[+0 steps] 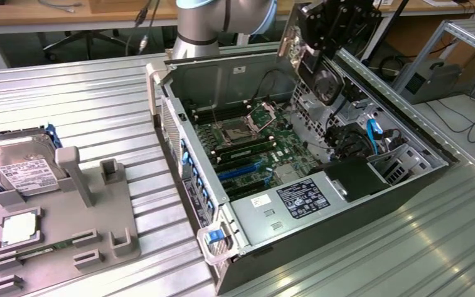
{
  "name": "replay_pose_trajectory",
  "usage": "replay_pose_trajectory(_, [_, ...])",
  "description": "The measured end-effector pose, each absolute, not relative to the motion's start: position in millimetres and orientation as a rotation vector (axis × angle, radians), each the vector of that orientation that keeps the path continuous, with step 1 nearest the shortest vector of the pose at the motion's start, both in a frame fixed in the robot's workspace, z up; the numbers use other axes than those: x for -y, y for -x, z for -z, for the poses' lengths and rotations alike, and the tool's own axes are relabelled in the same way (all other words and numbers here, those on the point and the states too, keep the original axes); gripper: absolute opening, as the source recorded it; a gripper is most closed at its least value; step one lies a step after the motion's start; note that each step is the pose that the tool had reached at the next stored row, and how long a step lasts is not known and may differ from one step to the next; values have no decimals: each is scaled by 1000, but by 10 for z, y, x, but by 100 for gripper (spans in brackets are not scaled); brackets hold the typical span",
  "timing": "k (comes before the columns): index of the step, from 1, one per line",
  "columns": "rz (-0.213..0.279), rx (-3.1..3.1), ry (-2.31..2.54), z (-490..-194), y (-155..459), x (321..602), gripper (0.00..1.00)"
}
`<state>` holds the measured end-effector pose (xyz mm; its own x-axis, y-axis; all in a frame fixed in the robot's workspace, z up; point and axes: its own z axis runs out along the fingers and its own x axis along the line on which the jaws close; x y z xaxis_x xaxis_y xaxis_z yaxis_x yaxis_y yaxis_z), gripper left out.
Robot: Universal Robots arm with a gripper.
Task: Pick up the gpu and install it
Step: 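Pick up the gpu and move the gpu toward the slot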
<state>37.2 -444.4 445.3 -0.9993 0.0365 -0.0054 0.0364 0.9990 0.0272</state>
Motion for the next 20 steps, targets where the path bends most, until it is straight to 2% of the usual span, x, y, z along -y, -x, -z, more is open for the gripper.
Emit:
replay_pose_trajectory(9, [-42, -3135, -54, -4453, -927, 4413, 27])
replay_pose_trajectory(20, [-42, -3135, -54, -4453, -1058, 4412, 27])
